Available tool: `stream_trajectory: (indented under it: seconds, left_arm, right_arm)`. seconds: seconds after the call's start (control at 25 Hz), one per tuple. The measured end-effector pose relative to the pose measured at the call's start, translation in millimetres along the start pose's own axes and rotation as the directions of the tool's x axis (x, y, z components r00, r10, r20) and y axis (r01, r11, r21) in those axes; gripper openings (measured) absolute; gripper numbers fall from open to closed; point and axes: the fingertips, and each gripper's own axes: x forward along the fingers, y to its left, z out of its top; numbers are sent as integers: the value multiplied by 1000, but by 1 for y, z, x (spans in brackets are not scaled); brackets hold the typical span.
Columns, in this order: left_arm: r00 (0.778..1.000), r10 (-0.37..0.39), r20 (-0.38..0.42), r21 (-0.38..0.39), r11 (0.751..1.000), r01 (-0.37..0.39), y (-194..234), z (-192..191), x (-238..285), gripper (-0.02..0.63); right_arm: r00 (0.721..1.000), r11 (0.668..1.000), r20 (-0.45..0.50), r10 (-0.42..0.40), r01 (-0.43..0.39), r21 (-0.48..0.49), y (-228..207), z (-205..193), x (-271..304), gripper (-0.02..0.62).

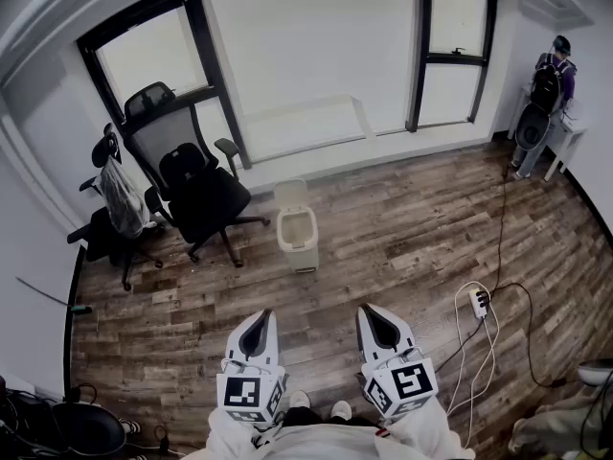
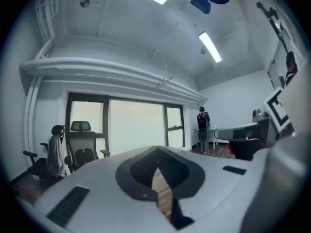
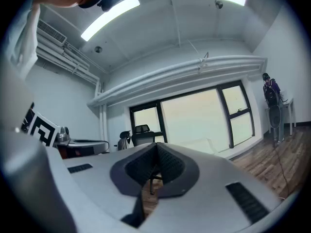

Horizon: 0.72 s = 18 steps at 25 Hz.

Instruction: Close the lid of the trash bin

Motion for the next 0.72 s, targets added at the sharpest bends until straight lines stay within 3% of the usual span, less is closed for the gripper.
stream_trajectory:
  seconds: [0.28, 0.72]
  left_arm:
    - [999, -23, 33, 15, 1000, 23, -26, 15, 5, 9]
    - [999, -22, 47, 10, 1000, 22, -7, 9, 66, 9]
  right_arm:
    - [1000, 1000, 25, -9, 9, 7, -18, 8, -12, 24]
    - [1000, 1000, 14, 5, -5, -14, -39, 3, 44, 24]
